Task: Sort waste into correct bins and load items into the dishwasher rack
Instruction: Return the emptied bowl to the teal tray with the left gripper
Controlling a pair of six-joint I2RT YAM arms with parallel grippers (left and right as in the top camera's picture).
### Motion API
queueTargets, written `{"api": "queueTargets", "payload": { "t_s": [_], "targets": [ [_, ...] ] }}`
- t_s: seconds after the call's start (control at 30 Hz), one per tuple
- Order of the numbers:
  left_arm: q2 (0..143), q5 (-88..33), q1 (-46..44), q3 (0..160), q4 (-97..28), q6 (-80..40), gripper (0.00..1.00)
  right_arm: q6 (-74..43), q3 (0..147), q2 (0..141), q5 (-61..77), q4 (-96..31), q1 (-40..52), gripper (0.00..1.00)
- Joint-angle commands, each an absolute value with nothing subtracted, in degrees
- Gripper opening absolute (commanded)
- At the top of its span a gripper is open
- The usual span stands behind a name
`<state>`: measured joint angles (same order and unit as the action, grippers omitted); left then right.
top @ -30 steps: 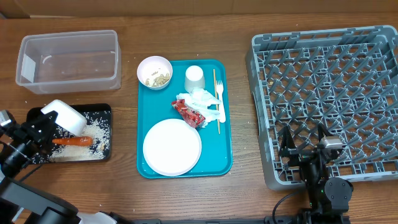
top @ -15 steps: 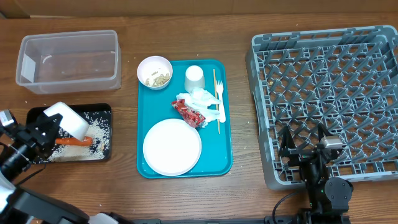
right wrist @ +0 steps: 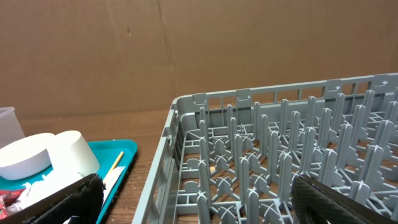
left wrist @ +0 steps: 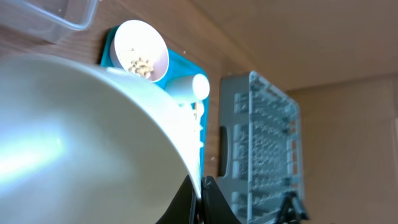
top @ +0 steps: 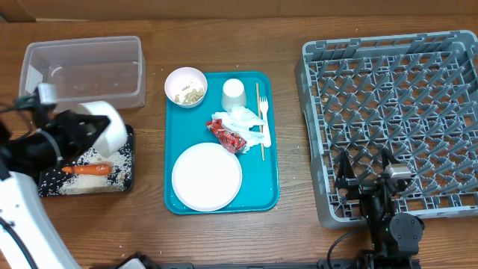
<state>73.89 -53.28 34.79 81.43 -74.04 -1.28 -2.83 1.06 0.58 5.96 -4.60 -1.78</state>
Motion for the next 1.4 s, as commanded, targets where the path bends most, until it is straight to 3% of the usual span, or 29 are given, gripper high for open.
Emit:
{"api": "queueTargets", "payload": {
  "t_s": [0.0, 0.23, 0.47, 0.9, 1.37],
  "targets": [
    [70.70, -39.13, 24.43, 83.00, -71.50, -9.21, 0.04, -2.96, 0.47, 0.23, 5.61, -4.34, -1.89, 1.00],
    [74.50, -16.62, -0.60, 82.98, -65.01, -18.94, 0.04, -2.96, 0.47, 0.23, 5.61, -4.34, -1.91, 1.00],
    [84.84, -8.16, -11.68, 82.98, -61.58, -21.47, 0.04, -2.96, 0.47, 0.23, 5.61, -4.34, -1.91, 1.00],
    [99.53, 0.67, -18.35, 82.98, -50.06, -21.23, 0.04, -2.96, 0.47, 0.23, 5.61, -4.34, -1.91, 1.00],
    [108.14, 3.64, -18.96, 82.98, -45.08, -20.01, 0.04, -2.96, 0.47, 0.23, 5.61, -4.34, -1.89, 1.00]
  ]
}}
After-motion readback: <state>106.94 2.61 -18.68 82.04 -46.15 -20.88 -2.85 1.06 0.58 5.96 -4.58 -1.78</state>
